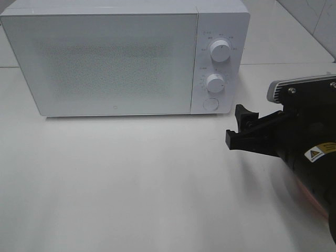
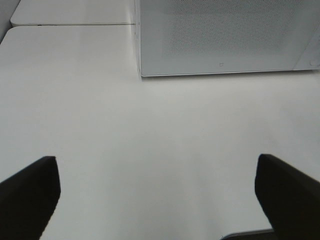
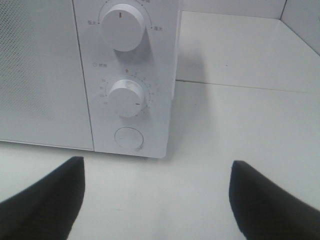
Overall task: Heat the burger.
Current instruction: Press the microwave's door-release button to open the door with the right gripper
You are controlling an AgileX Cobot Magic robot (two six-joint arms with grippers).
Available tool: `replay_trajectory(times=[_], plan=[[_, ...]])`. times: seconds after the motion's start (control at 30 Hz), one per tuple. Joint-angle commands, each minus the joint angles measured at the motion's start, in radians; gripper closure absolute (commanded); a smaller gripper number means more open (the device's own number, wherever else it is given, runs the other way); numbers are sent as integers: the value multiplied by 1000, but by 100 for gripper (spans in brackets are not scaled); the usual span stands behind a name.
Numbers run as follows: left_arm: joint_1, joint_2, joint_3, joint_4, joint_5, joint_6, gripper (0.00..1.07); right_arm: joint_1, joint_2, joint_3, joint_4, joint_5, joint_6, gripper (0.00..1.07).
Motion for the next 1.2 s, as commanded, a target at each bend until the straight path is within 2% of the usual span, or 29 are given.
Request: replay_trajectory(times=[0.03,0.23,0.4,0.47,0.6,0.67,0.7,0.77,0.87,1.03,1.13,1.2], plan=[[-5,-21,3,-2,-16,-2,9,25,6,-15,12,-26,-11,31],[-5,-21,3,-2,-16,-2,9,36,14,-21,11,-29,62,31],[-5,-21,3,-2,-16,-2,9,36,14,-21,11,-31,268,35],[-5,-21,3,-2,-16,-2,9,36,14,-21,11,-34,425,39],[-5,-21,3,-2,-16,-2,9,36,14,-21,11,-36,567,45],[-5,-21,3,-2,-16,-2,9,36,14,-21,11,-36,737,55],[-5,-21,3,-2,-16,-2,9,36,14,-21,11,-36,737,55],[-5,-21,3,-2,-16,-2,9,36,14,-21,11,-36,866,62],[-5,-21,3,-2,-16,-2,9,36,14,-21,11,-36,914,65],[-5,-21,3,-2,-16,-2,9,36,14,-21,11,-36,1169,83],[-5,-21,3,-2,-16,-2,9,36,14,-21,11,-36,1194,84],[-5,-21,3,-2,-16,-2,9,36,14,-21,11,-36,1292,86]])
